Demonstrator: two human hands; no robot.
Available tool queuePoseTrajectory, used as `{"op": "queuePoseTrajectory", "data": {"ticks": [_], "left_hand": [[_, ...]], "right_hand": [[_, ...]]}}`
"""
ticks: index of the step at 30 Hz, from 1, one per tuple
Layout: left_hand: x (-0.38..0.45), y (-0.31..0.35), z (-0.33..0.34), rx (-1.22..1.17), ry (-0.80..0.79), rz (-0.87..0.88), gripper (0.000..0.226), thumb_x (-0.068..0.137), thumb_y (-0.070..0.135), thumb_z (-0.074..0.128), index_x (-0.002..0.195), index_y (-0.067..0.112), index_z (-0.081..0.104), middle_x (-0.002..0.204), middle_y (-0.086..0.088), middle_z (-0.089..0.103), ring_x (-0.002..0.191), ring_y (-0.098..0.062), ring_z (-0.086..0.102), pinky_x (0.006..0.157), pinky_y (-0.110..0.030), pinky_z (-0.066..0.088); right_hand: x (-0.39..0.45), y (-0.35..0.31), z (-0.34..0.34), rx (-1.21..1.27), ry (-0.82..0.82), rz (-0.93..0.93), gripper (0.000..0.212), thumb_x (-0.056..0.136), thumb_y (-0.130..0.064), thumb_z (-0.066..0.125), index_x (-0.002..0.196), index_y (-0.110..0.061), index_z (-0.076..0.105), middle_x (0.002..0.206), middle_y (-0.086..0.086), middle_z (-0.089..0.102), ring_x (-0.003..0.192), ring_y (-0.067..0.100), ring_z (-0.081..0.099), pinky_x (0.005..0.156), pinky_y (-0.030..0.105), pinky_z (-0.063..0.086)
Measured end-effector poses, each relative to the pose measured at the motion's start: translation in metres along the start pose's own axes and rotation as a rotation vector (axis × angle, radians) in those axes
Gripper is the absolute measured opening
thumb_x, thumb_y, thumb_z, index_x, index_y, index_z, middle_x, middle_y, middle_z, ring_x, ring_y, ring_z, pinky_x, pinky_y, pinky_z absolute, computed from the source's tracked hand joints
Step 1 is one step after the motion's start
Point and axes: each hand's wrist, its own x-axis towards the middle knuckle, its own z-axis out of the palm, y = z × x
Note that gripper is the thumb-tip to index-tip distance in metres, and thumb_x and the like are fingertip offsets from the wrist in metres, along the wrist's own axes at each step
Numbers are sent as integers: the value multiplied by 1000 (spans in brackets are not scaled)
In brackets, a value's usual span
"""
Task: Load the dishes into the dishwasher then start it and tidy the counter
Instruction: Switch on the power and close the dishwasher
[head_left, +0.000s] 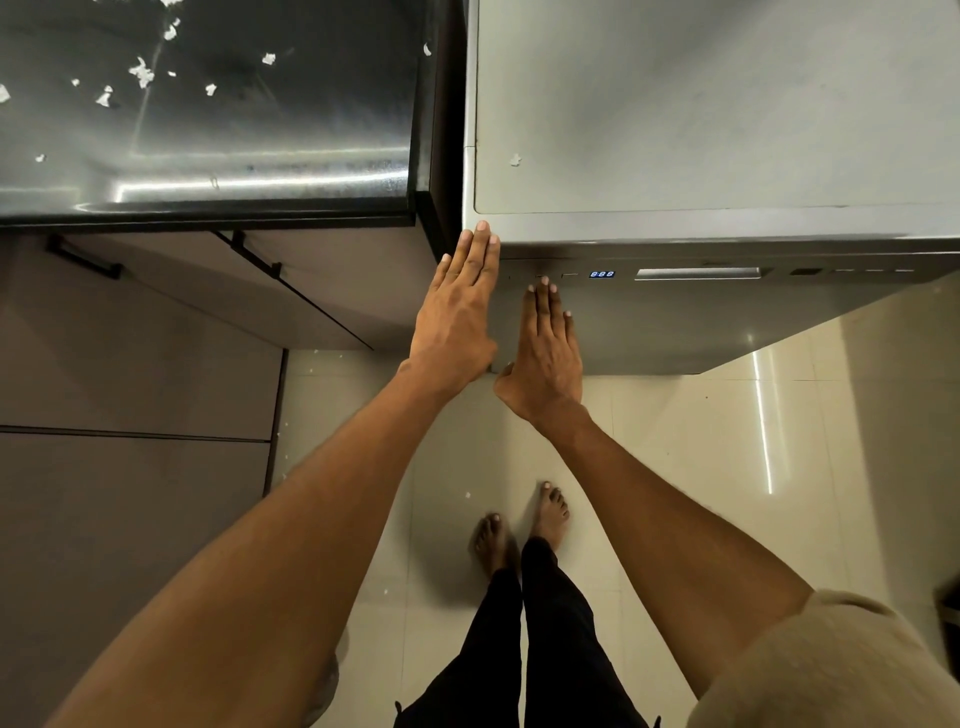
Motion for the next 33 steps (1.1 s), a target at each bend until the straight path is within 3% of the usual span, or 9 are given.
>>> {"op": "queuePoseTrajectory", "data": {"ticks": [33], "left_hand": [[0,5,5,34,28,-22,104,74,-2,61,159,7,2,167,-9,-5,154,-23,-7,126,-39,7]], "right_hand": [[1,4,1,-20,-18,-10,110,83,-31,66,159,-6,-9,167,11,-17,155,24,-15,127,42,3]]}}
